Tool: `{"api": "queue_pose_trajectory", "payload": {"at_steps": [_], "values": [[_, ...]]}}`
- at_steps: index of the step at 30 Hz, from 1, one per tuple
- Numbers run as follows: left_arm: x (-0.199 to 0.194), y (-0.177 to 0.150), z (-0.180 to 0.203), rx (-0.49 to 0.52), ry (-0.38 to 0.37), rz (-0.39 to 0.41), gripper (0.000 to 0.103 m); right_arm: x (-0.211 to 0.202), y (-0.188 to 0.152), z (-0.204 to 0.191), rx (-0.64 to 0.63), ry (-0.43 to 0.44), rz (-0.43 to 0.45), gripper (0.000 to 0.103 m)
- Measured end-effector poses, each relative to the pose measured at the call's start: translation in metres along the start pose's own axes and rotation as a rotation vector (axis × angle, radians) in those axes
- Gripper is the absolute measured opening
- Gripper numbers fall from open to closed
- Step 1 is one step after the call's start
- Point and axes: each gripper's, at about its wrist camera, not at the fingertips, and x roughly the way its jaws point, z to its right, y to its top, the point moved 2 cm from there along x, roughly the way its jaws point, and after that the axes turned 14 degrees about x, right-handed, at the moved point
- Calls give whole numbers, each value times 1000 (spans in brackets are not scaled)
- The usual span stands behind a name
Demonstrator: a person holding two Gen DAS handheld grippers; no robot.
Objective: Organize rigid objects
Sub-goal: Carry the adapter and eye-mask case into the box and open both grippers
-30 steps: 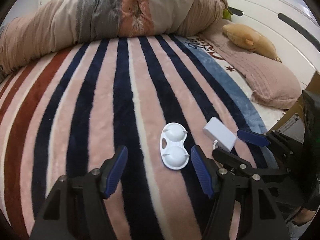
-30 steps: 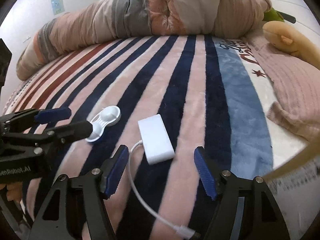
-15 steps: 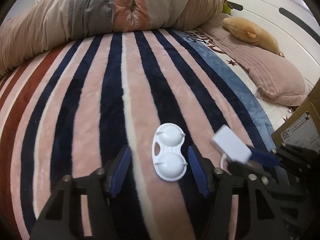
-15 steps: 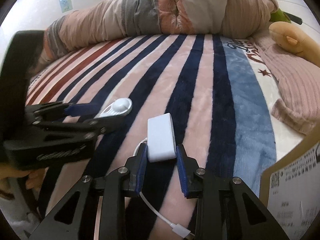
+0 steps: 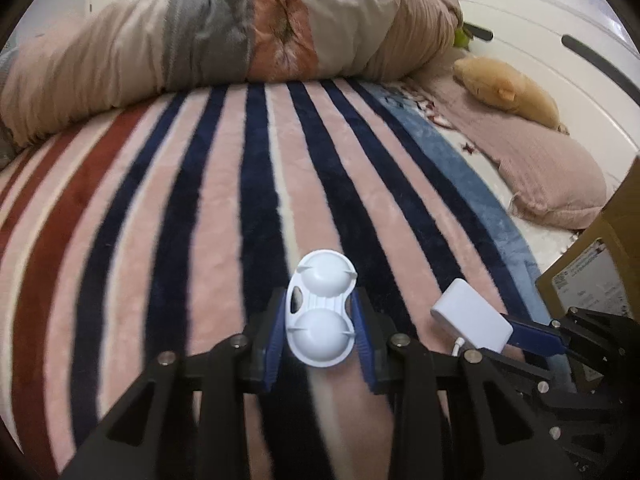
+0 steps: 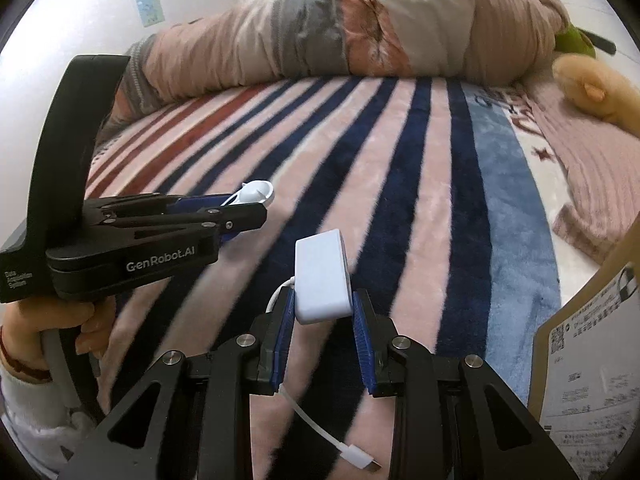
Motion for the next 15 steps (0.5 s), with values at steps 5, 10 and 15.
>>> {"api": "queue_pose_trajectory", "payload": {"at_steps": [5,10,15], "values": [[-57,-2,-7,0,36,73,29,-30,1,-28,-40,36,61,24],[-111,-4,-3,2,54,148,29,-76,6,-56,-94,64,157,24],[-156,-5,17,31,50,211,29,-139,18,-66,-116,85,298,24]]}}
